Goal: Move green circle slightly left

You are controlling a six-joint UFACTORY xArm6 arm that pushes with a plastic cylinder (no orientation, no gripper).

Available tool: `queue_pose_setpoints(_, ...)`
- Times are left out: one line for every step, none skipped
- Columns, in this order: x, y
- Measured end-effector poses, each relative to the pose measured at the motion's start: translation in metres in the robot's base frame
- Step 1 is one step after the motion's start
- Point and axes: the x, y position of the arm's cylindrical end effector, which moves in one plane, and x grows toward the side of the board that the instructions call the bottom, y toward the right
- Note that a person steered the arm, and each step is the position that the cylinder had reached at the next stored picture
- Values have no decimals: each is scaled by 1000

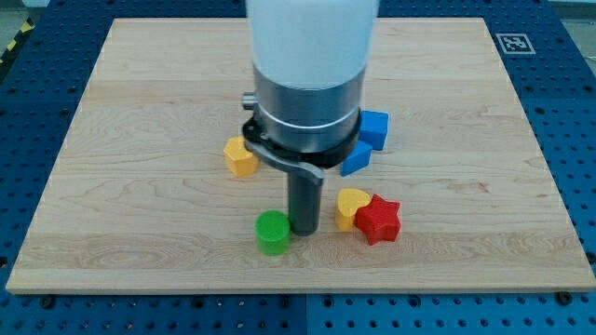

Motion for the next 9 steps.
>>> queue_pose_setpoints(0, -21)
queue_pose_setpoints(13, 7)
queue_pose_setpoints(27, 18)
queue_pose_setpoints(28, 3)
queue_pose_setpoints(30, -28)
queue_pose_setpoints(30, -53)
queue_pose_setpoints(30, -55)
queue_pose_setpoints(30, -63)
queue_pose_setpoints(27, -81)
